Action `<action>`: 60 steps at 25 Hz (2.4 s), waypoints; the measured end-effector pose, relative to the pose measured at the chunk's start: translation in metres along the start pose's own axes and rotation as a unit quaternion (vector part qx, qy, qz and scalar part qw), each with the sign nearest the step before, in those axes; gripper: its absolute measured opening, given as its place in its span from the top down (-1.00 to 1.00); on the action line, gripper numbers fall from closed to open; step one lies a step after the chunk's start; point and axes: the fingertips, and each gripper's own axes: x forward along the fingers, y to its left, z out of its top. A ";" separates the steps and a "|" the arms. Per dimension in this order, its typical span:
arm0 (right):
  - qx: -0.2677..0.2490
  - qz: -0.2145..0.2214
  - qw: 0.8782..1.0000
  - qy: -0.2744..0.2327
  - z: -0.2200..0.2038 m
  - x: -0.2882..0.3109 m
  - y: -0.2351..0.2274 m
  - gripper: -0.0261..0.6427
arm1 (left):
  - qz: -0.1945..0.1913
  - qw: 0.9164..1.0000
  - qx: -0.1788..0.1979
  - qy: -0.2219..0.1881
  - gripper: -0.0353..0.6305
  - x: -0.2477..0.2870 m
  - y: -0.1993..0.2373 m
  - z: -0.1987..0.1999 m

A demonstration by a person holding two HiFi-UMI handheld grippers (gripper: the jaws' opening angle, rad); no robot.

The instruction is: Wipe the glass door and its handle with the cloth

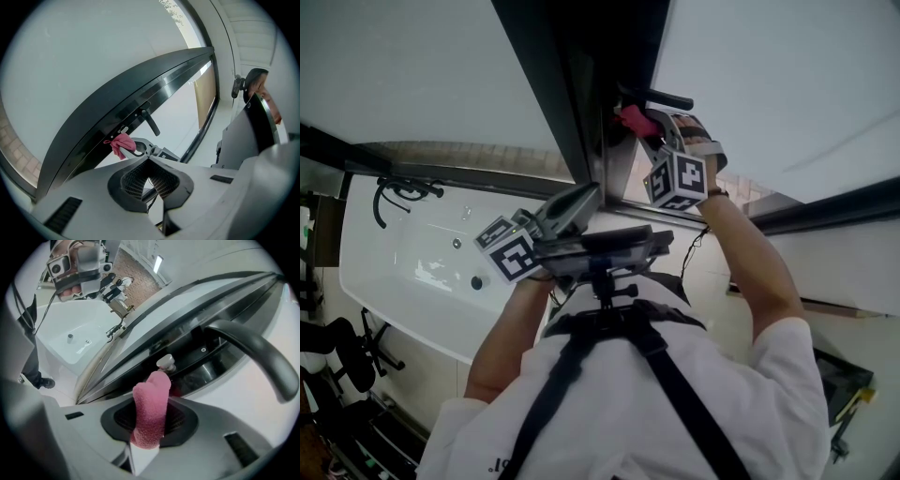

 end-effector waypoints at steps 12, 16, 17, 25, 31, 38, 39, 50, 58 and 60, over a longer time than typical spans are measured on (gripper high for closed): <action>0.038 -0.037 0.999 -0.015 0.009 -0.014 -0.019 0.63 | -0.001 1.000 -0.003 0.005 0.92 0.001 0.001 -0.002; 0.045 -0.044 0.998 -0.019 0.011 -0.017 -0.022 0.63 | -0.003 1.000 -0.004 0.006 0.92 0.002 0.001 -0.003; 0.047 -0.046 0.998 -0.020 0.012 -0.018 -0.023 0.63 | -0.003 1.000 -0.004 0.006 0.92 0.002 0.000 -0.003; 0.076 -0.077 0.994 -0.022 0.010 -0.027 -0.041 0.63 | -0.005 1.000 -0.004 0.007 0.92 0.003 -0.001 -0.002; 0.112 -0.102 0.988 -0.036 0.018 -0.034 -0.061 0.63 | -0.009 1.000 -0.005 0.009 0.92 0.005 -0.001 -0.004; 0.144 -0.137 0.978 -0.057 0.019 -0.045 -0.080 0.63 | -0.009 1.000 -0.004 0.010 0.92 0.007 -0.003 -0.005; 0.148 -0.138 0.978 -0.058 0.019 -0.046 -0.082 0.64 | -0.008 1.000 -0.004 0.009 0.92 0.006 -0.003 -0.005; 0.173 -0.151 0.970 -0.078 0.017 -0.056 -0.090 0.63 | -0.003 1.000 -0.005 0.008 0.92 0.004 -0.003 -0.006; 0.266 -0.153 0.949 -0.072 -0.007 -0.065 -0.068 0.63 | -0.001 1.000 -0.007 0.009 0.92 0.005 -0.001 -0.004; 0.286 -0.151 0.944 -0.071 -0.012 -0.071 -0.065 0.63 | 0.000 1.000 -0.009 0.011 0.92 0.005 -0.001 -0.004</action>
